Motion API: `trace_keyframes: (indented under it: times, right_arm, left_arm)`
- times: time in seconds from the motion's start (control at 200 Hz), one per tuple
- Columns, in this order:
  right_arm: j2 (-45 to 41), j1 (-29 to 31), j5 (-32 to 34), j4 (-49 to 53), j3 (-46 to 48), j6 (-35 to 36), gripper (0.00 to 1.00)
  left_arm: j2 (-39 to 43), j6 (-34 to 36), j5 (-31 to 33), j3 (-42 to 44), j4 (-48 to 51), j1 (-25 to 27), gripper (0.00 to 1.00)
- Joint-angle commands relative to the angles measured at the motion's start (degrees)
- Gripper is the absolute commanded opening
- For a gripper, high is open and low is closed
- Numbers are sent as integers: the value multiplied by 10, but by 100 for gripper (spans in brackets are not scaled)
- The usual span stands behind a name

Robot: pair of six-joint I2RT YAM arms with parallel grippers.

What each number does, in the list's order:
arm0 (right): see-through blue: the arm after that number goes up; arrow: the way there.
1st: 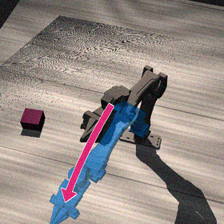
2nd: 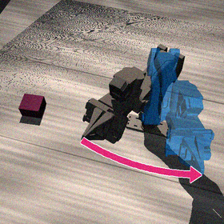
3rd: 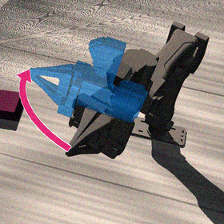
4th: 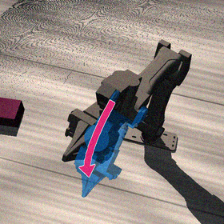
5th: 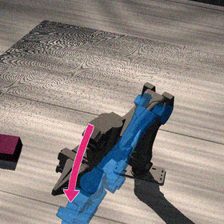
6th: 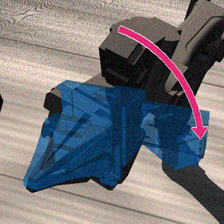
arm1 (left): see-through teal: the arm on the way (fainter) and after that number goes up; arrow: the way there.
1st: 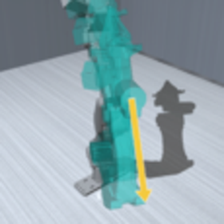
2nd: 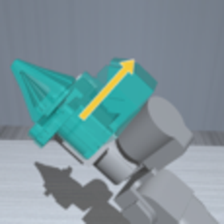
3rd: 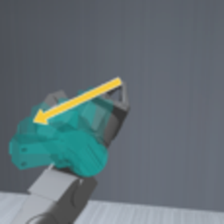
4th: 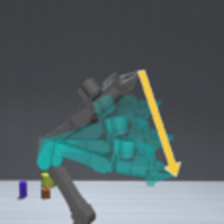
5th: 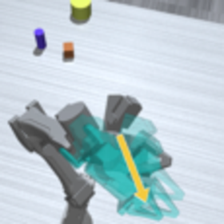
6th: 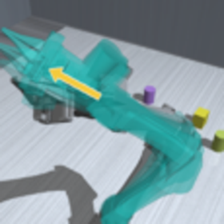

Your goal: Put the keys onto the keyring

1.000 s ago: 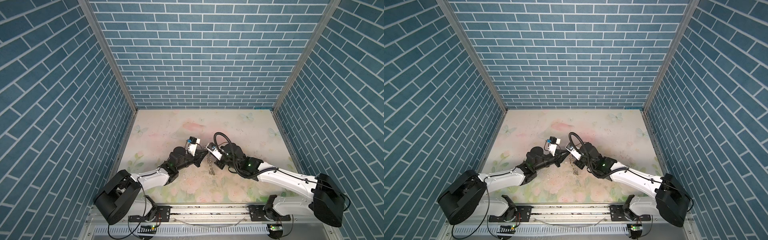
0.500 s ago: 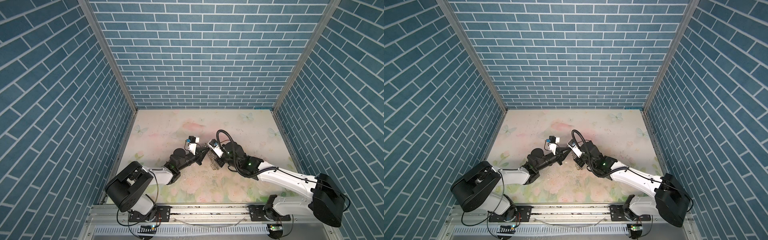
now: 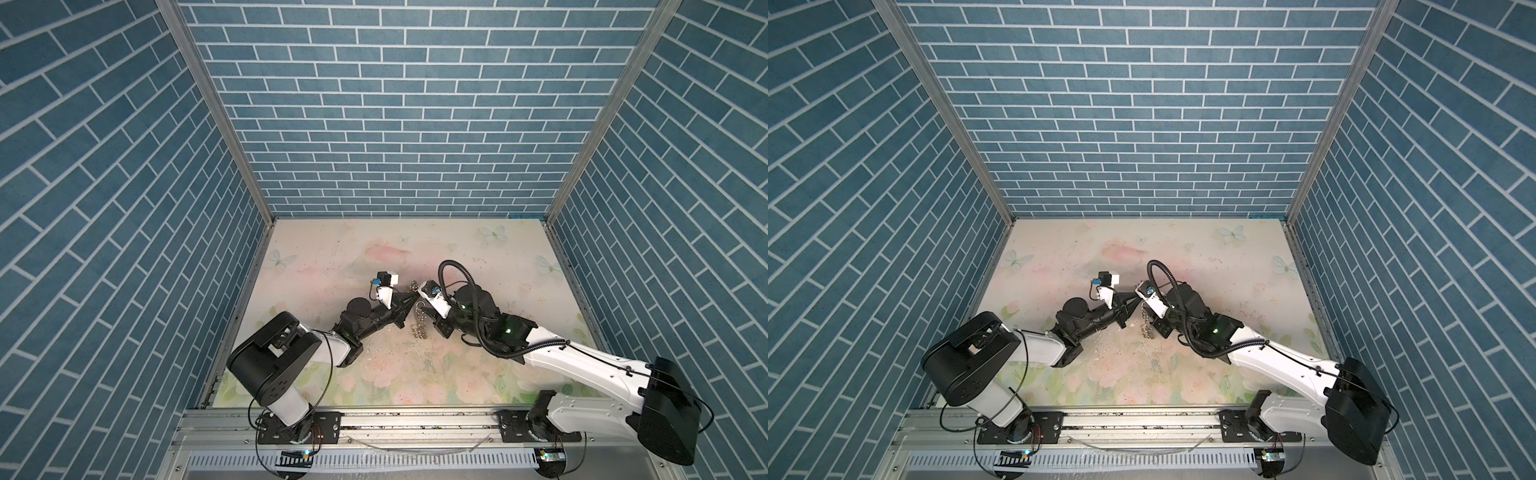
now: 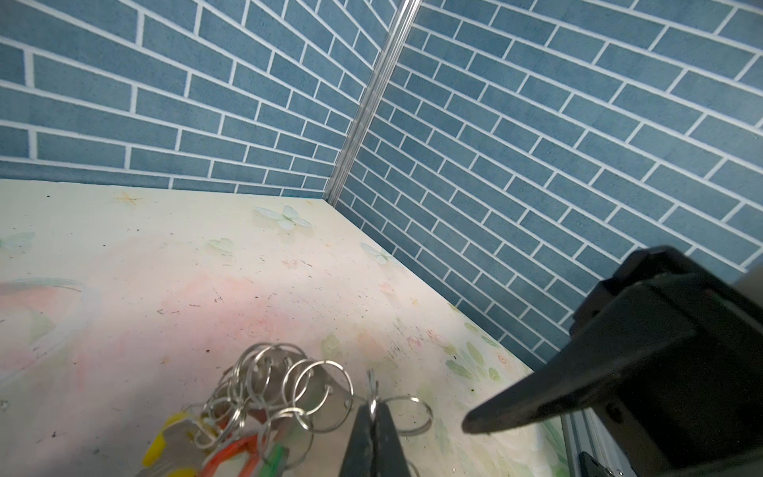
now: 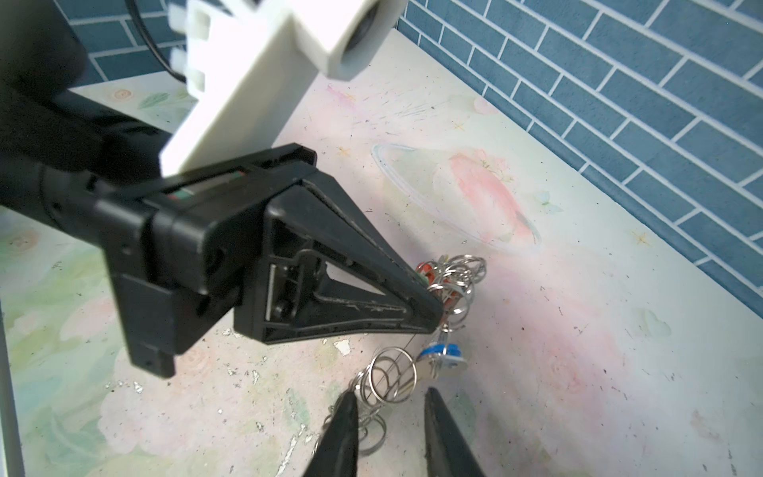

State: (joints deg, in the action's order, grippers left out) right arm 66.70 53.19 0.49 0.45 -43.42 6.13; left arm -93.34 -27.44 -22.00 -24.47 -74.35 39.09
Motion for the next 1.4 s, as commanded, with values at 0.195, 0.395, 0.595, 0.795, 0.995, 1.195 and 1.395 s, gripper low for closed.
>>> trace_keyframes:
  times: [0.195, 0.395, 0.595, 0.795, 0.995, 1.195, 1.395]
  right_arm:
    - [-108, -116, -122, 56, 20, -40, 24]
    - [-94, -190, -270, 46, 17, -55, 19]
    - [-63, -200, -371, 35, 5, -47, 18]
    - [-68, -199, -396, 31, 10, -42, 13]
    - [-74, -200, -403, 28, 14, -38, 11]
    - [-99, -205, -443, -14, 40, -46, 12]
    - [-120, -211, -449, -21, 56, -50, 15]
  left_arm:
    - [6, 27, -65, -17, -62, -8, 0]
    - [6, 45, -119, -28, -62, -10, 0]
    - [8, 51, -168, -45, -62, -10, 0]
    - [7, 48, -207, -56, -62, -10, 0]
    - [15, 44, -239, -62, -62, -10, 0]
    - [28, 39, -273, -66, -62, -10, 0]
    - [45, 37, -281, -67, -62, -9, 0]
